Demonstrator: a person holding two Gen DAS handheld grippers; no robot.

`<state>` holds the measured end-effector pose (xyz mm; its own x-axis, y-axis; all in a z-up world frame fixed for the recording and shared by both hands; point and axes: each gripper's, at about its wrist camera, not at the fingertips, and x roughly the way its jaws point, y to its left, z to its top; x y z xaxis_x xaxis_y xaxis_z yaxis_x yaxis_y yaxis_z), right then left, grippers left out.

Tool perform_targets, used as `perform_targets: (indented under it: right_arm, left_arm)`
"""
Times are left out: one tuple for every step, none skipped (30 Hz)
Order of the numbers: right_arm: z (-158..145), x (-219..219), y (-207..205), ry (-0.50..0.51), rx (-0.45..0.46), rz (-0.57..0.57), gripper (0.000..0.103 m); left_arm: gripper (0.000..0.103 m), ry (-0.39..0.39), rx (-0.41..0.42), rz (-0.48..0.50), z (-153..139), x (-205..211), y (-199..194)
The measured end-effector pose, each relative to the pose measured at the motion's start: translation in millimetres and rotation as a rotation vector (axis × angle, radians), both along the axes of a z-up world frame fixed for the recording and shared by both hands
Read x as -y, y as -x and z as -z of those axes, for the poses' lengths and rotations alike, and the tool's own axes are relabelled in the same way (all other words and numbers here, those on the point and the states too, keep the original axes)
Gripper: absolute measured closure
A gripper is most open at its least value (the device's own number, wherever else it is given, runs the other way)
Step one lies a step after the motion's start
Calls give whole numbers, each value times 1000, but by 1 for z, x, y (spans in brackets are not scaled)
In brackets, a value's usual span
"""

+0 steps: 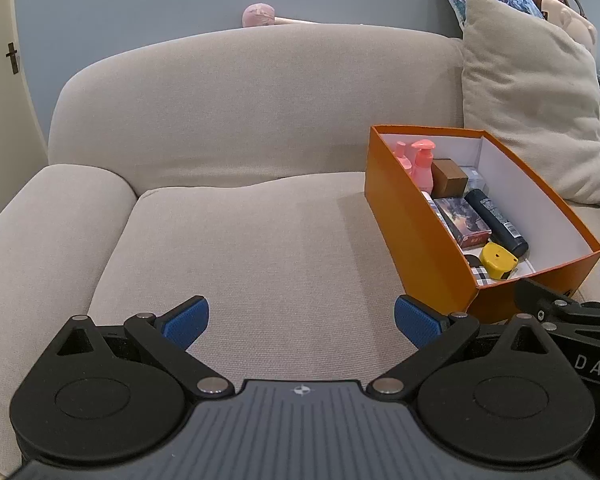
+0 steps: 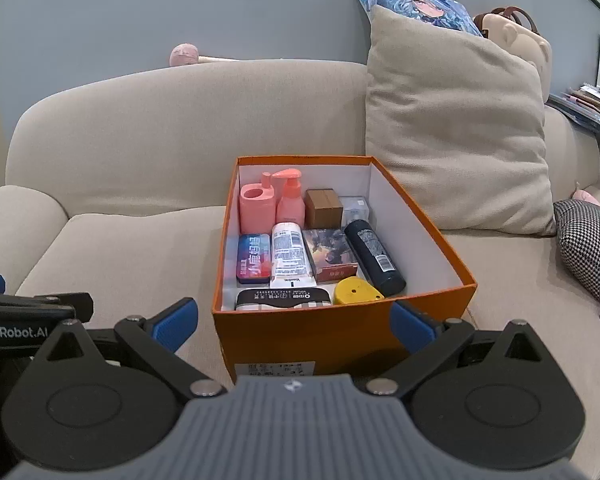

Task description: Organize rigid objects

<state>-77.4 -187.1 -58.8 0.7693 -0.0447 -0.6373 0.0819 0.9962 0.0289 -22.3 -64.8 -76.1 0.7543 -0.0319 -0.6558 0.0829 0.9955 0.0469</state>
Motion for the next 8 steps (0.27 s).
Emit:
perform_targets:
  right_arm:
    - [0,0,0,-1,0,0,2]
    - [0,0,0,0,-1,0,2]
    - [0,0,0,0,-1,0,2]
    - [0,-1,0,0,-1,0,2]
    - [0,-1,0,1,-2,0,2]
    - [0,-1,0,1,-2,0,2]
    - [0,-1,0,2,-2,0,2]
    - [1,-2,0,2,-2,0,2]
  left_arm:
    - [0,0,0,0,0,0,0]
    - [0,1,0,0,0,0,0]
    - [0,2,1,0,0,0,0]
    - [0,3,1,-1,0,0,1]
    - [0,5,2,-1,0,0,1]
    - [0,5,1,-2,0,0,1]
    - [0,5,1,-1,0,0,1]
    - [0,6,1,-1,0,0,1]
